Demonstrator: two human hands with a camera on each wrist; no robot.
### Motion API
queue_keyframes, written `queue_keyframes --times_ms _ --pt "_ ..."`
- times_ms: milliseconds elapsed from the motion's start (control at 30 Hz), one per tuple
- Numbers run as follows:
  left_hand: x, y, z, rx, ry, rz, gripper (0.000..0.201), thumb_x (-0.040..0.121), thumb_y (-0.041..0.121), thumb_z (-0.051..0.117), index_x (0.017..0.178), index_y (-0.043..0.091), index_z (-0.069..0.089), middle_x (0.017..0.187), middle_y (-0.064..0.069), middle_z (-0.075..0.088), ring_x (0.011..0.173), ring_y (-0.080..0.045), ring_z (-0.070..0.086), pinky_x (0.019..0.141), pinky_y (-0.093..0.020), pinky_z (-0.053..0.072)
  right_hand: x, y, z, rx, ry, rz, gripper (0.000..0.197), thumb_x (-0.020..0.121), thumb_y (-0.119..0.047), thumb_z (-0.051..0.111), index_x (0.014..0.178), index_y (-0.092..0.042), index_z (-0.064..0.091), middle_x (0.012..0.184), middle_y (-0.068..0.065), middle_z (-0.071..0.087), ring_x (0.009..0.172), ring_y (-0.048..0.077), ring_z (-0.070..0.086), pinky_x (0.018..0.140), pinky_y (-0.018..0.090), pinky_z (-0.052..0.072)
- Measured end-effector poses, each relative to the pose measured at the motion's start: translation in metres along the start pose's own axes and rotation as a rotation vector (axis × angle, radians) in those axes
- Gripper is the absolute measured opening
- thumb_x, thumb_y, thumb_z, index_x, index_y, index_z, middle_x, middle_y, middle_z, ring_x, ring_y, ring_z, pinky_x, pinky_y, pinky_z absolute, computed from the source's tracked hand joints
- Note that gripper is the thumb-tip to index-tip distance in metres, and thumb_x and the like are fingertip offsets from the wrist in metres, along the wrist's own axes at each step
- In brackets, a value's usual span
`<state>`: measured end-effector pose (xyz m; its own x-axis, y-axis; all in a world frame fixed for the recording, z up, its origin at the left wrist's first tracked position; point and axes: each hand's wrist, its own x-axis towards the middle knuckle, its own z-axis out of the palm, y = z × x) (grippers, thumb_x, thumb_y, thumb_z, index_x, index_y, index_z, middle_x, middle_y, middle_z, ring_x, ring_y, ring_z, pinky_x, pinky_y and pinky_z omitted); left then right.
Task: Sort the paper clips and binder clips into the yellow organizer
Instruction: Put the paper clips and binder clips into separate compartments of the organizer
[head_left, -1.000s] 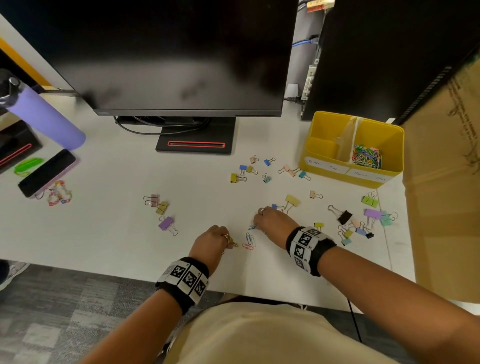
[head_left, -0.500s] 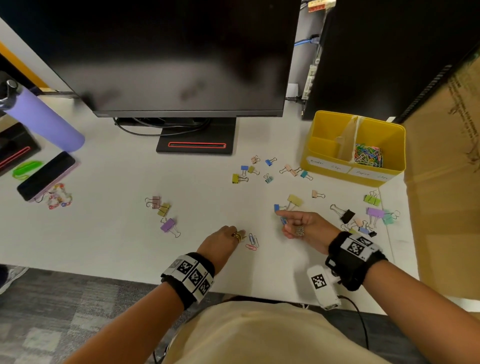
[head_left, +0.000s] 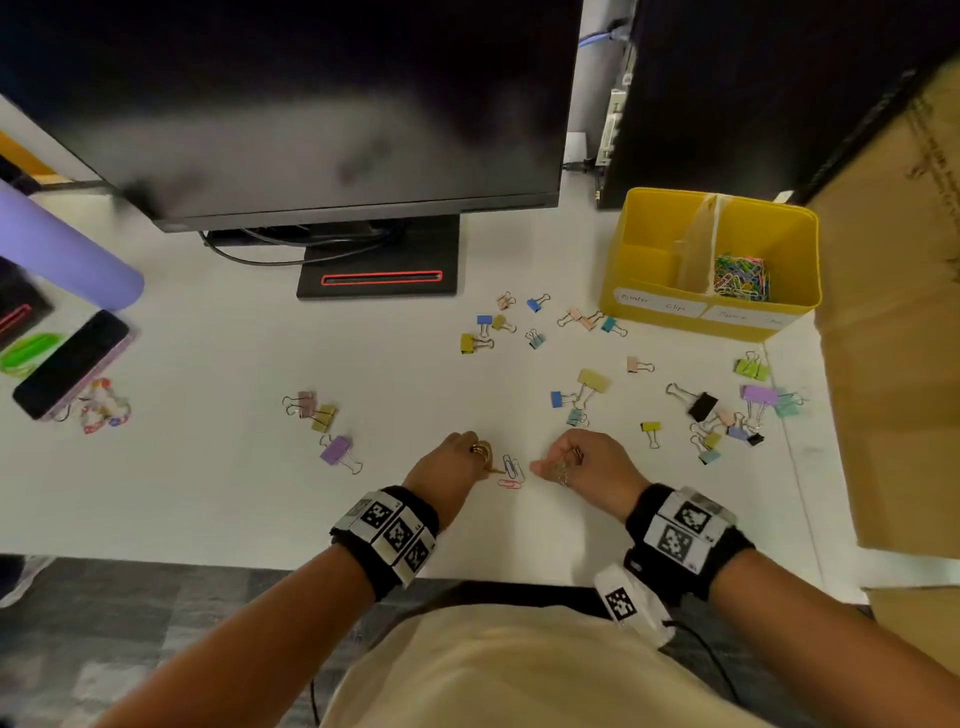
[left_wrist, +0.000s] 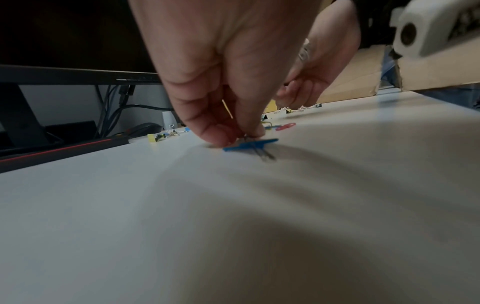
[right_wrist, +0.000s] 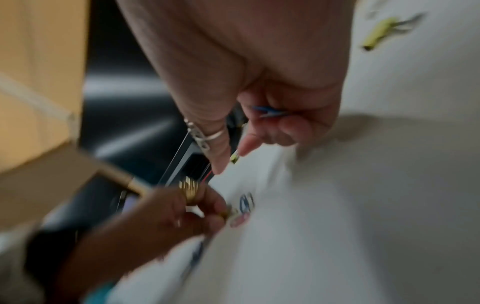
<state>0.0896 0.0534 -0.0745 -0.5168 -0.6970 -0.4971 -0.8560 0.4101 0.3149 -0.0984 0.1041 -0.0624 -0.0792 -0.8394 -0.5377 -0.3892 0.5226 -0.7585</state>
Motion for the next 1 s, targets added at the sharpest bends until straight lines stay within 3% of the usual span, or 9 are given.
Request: queue_keyframes --times_ms 67,167,333,533,600,667,767,867,1000 --pt "0.003 -0.002 0.0 -0.082 -0.034 -0.01 0.031 0.096 0.0 0.037 0.122 -0.003 0.052 0.133 -0.019 0.048 0.122 -0.03 0.046 0.103 -0.043 0.042 0.001 -0.001 0.018 -0.231 0.042 -0.074 0.035 0.065 -0.035 0.081 0.086 -0.015 0.061 0.08 0.002 0.056 0.075 0.014 0.048 0.063 0.017 0.038" --pt "0.008 -0.007 0.003 -0.195 -0.074 -0.015 0.031 0.094 -0.005 0.037 0.12 -0.007 0.053 0.132 -0.024 0.05 0.122 -0.034 0.047 0.103 -0.046 0.041 0.004 -0.006 0.038 -0.353 0.048 -0.101 0.053 0.068 -0.028 0.079 0.112 -0.009 0.056 0.11 0.011 0.056 0.101 0.024 0.052 0.084 0.03 0.043" --pt "0.007 -0.012 0.003 -0.2 -0.041 -0.006 0.027 0.092 -0.002 0.041 0.115 -0.002 0.057 0.126 -0.022 0.053 0.117 -0.036 0.05 0.098 -0.046 0.045 0.01 -0.017 0.046 -0.336 0.129 -0.152 0.017 0.082 -0.003 0.061 0.098 -0.003 0.066 0.105 0.017 0.061 0.086 0.021 0.058 0.08 0.023 0.04" --pt "0.003 -0.01 -0.008 -0.161 0.028 0.051 0.023 0.095 0.007 0.043 0.112 0.0 0.057 0.119 -0.017 0.053 0.092 -0.026 0.053 0.09 -0.031 0.047 0.012 -0.024 0.044 -0.441 0.093 -0.169 0.017 0.086 0.0 0.049 0.096 -0.002 0.063 0.109 0.02 0.058 0.102 0.031 0.054 0.083 0.031 0.042" --pt "0.002 -0.014 -0.016 -0.27 0.099 0.055 0.024 0.095 0.01 0.048 0.109 -0.001 0.062 0.112 -0.015 0.061 0.096 -0.022 0.058 0.083 -0.015 0.041 0.014 -0.03 0.043 -0.52 -0.008 -0.151 0.019 0.09 -0.007 0.049 0.103 0.003 0.058 0.116 0.023 0.053 0.107 0.032 0.052 0.088 0.032 0.04" --pt "0.001 -0.022 -0.025 -0.407 0.165 0.057 0.018 0.09 0.01 0.056 0.1 0.001 0.068 0.093 -0.007 0.068 0.079 -0.006 0.061 0.07 -0.001 0.038 0.015 -0.033 0.043 -0.591 -0.073 -0.158 0.023 0.094 -0.011 0.045 0.107 0.005 0.054 0.12 0.023 0.049 0.109 0.032 0.05 0.088 0.033 0.037" --pt "-0.004 -0.039 -0.034 -0.777 0.061 -0.004 0.014 0.087 0.004 0.06 0.089 0.014 0.07 0.083 0.011 0.065 0.066 0.014 0.059 0.076 -0.005 0.043 0.011 -0.031 0.047 -0.675 -0.06 -0.246 0.013 0.093 -0.004 0.042 0.096 -0.001 0.054 0.109 0.021 0.053 0.1 0.032 0.053 0.073 0.034 0.038" --pt "-0.013 -0.054 -0.035 -1.142 -0.054 -0.049 0.026 0.091 -0.001 0.051 0.09 0.019 0.067 0.086 0.006 0.065 0.074 0.001 0.063 0.076 -0.014 0.052 0.013 -0.027 0.044 -0.616 -0.057 -0.284 0.019 0.083 0.008 0.042 0.082 -0.01 0.05 0.093 0.018 0.056 0.083 0.027 0.052 0.064 0.027 0.03" --pt "-0.02 -0.065 -0.036 -1.51 -0.152 -0.116 0.023 0.093 -0.003 0.043 0.096 0.013 0.059 0.076 -0.002 0.054 0.067 -0.009 0.061 0.066 -0.015 0.054 0.021 -0.021 0.022 -0.121 0.037 -0.243 0.032 0.074 0.016 0.051 0.064 -0.015 0.051 0.063 -0.006 0.051 0.063 0.008 0.048 0.06 0.011 0.038"
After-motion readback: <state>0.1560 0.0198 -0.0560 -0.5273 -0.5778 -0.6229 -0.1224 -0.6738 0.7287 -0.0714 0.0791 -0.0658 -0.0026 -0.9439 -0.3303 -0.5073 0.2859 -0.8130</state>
